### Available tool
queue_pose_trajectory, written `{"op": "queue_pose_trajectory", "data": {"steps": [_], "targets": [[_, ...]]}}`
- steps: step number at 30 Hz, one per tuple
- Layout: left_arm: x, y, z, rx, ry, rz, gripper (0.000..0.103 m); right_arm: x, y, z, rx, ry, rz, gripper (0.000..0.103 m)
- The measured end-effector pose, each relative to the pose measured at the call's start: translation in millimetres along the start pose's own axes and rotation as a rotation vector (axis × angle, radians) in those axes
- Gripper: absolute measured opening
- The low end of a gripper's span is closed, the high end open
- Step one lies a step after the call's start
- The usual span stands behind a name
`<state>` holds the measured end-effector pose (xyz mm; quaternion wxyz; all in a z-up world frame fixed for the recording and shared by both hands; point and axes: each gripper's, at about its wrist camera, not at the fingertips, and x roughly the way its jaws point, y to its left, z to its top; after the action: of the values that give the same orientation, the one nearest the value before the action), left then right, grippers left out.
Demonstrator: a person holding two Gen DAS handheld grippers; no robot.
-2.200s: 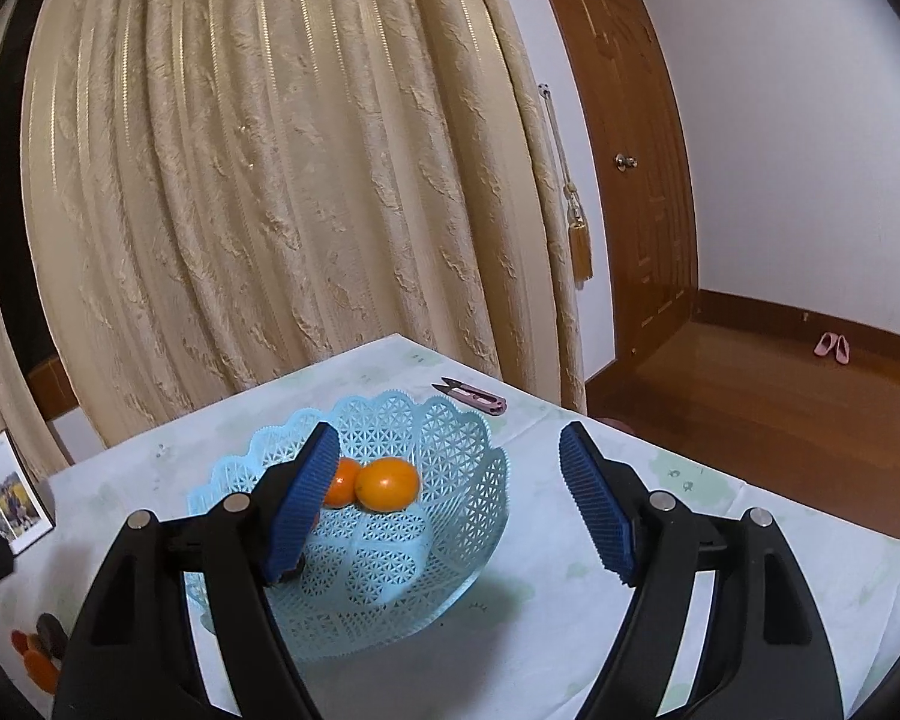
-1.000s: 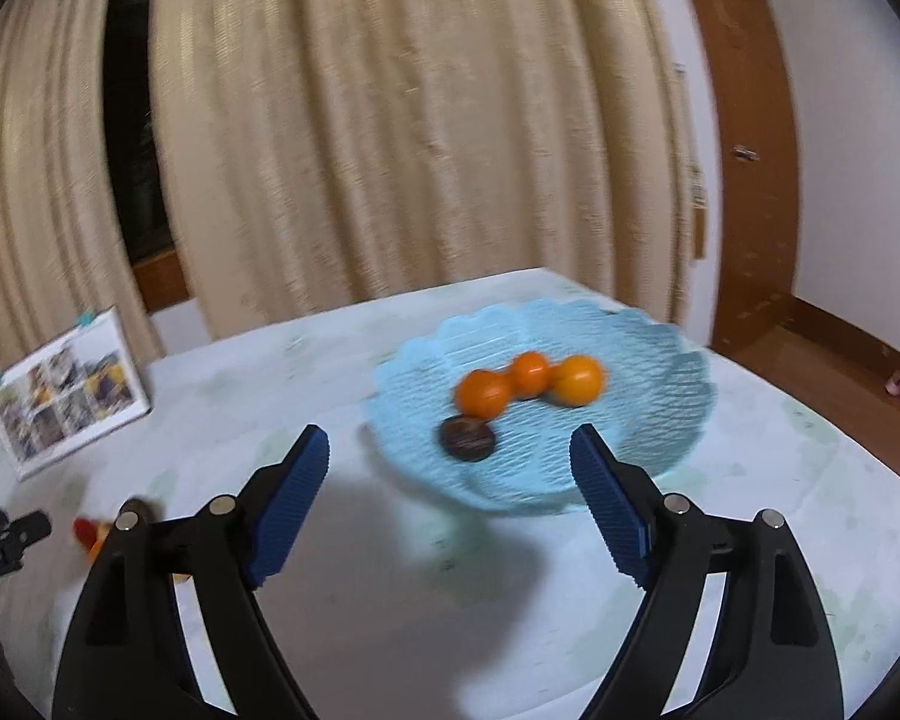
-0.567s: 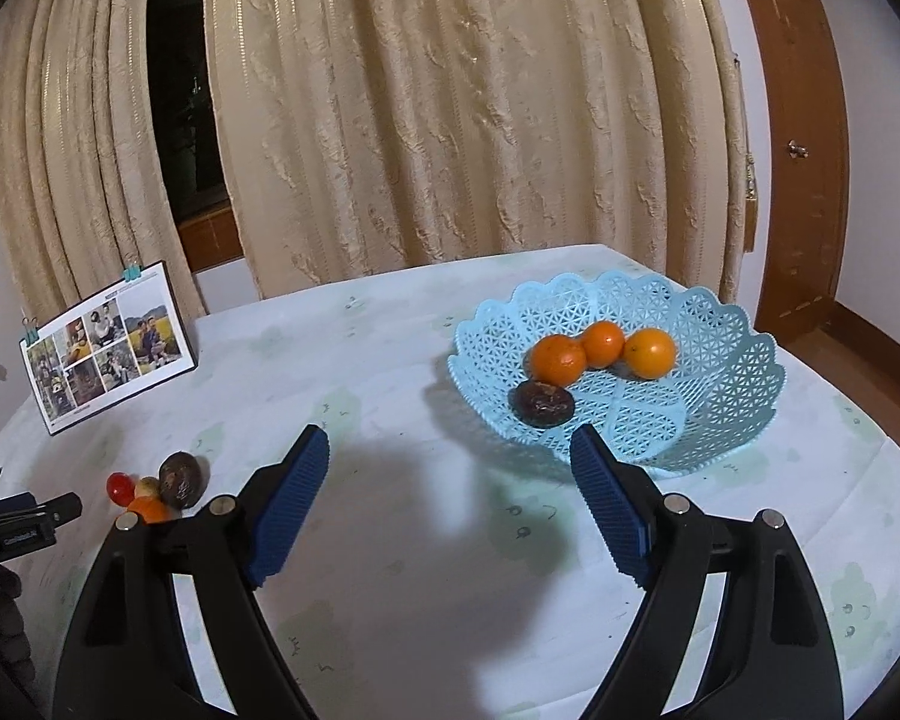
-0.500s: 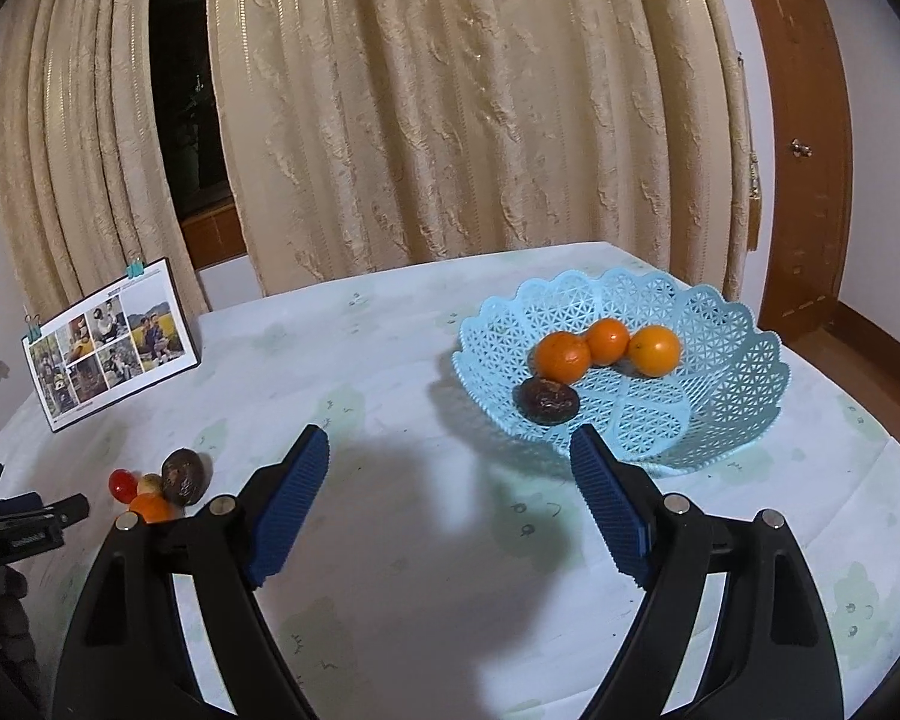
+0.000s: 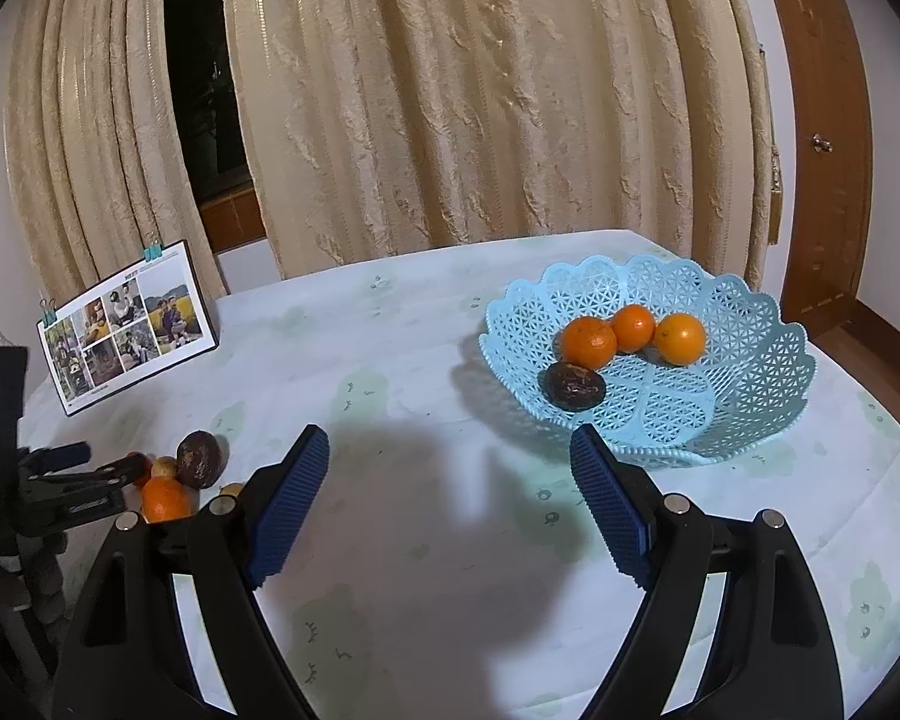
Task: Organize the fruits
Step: 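Grasp the red tomato with the left tool while the right tool approaches the remaining fruits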
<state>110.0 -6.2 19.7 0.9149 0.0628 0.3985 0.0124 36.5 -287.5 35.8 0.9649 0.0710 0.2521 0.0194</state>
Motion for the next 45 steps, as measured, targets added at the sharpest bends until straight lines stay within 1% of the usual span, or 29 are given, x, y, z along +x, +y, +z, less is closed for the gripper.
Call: {"op": "queue_pose_trajectory", "data": {"steps": [4, 6, 7, 9, 10, 12, 14, 19, 31, 38, 42, 45], "targets": [[7, -4, 0, 0.011, 0.019, -0.018, 0.068, 2, 3, 0, -0.013, 0.009, 0.01, 0.084], [9, -3, 0, 0.005, 0.029, -0.031, 0.059, 2, 4, 0, -0.018, 0.011, 0.015, 0.084], [11, -1, 0, -0.001, 0.033, -0.035, 0.056, 3, 4, -1, -0.02, 0.012, 0.016, 0.084], [13, 0, 0, -0.008, 0.043, -0.047, 0.049, 3, 4, -1, -0.022, 0.015, 0.019, 0.084], [13, 1, 0, -0.009, 0.047, -0.052, 0.047, 3, 4, -1, -0.022, 0.016, 0.022, 0.084], [13, 1, -1, -0.013, 0.05, -0.062, 0.035, 3, 4, -1, -0.022, 0.019, 0.024, 0.084], [12, 1, -3, -0.016, 0.055, -0.073, 0.032, 4, 5, -2, -0.022, 0.021, 0.027, 0.084], [4, 2, -7, -0.038, 0.048, -0.082, 0.031, 4, 5, -2, -0.025, 0.026, 0.035, 0.084], [-41, 20, -18, -0.112, -0.009, -0.085, 0.031, 12, 1, -2, -0.003, 0.066, 0.049, 0.084], [-47, 24, -31, -0.124, 0.0, -0.091, 0.031, 21, 17, -6, -0.04, 0.127, 0.087, 0.084], [-53, 27, -34, -0.137, -0.012, -0.104, 0.031, 27, 34, -9, -0.072, 0.167, 0.122, 0.084], [-55, 30, -35, -0.147, -0.021, -0.111, 0.031, 34, 41, -10, -0.073, 0.201, 0.148, 0.084]]}}
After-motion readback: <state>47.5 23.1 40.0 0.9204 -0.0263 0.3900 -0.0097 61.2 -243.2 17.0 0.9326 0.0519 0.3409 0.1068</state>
